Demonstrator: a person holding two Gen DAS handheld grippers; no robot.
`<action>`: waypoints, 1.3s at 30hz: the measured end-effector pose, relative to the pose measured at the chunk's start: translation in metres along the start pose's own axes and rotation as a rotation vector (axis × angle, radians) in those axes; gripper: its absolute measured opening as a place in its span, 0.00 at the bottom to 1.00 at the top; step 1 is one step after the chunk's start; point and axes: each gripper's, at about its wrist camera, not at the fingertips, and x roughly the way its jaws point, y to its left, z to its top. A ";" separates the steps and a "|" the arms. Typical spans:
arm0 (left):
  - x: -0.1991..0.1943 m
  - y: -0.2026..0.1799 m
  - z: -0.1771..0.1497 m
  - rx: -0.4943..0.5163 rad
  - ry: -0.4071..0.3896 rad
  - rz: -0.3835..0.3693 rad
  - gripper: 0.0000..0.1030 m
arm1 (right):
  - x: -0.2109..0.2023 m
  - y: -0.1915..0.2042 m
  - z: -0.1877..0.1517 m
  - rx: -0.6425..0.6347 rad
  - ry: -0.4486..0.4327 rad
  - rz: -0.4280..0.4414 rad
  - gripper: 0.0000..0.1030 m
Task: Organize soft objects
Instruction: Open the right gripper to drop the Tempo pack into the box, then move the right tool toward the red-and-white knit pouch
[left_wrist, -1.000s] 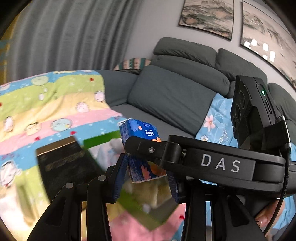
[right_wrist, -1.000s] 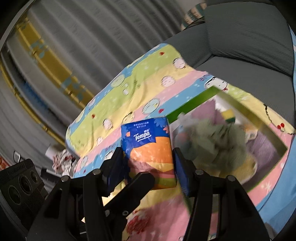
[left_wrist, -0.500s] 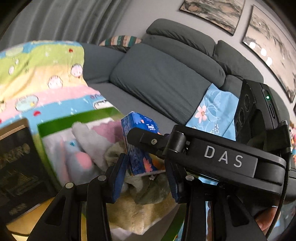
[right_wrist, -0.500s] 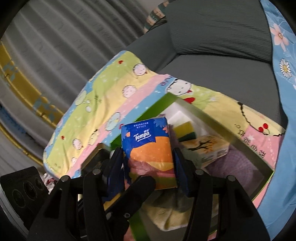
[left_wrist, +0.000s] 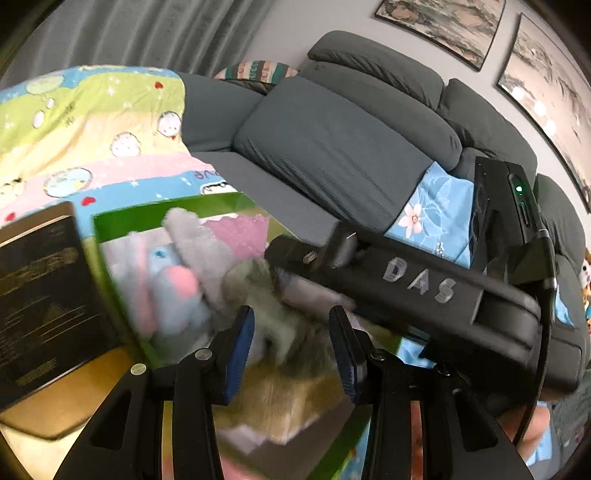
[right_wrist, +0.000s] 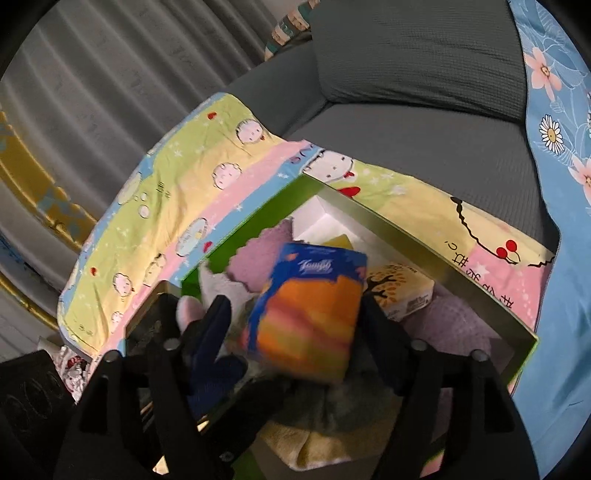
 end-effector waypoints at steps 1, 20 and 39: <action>-0.010 -0.001 -0.003 0.003 -0.007 0.014 0.41 | -0.007 0.001 -0.002 -0.005 -0.015 0.017 0.76; -0.191 0.067 -0.110 -0.245 -0.087 0.365 0.68 | -0.081 0.068 -0.089 -0.298 -0.039 0.043 0.93; -0.201 0.117 -0.164 -0.520 -0.038 0.397 0.68 | -0.037 0.109 -0.146 -0.318 0.227 0.181 0.93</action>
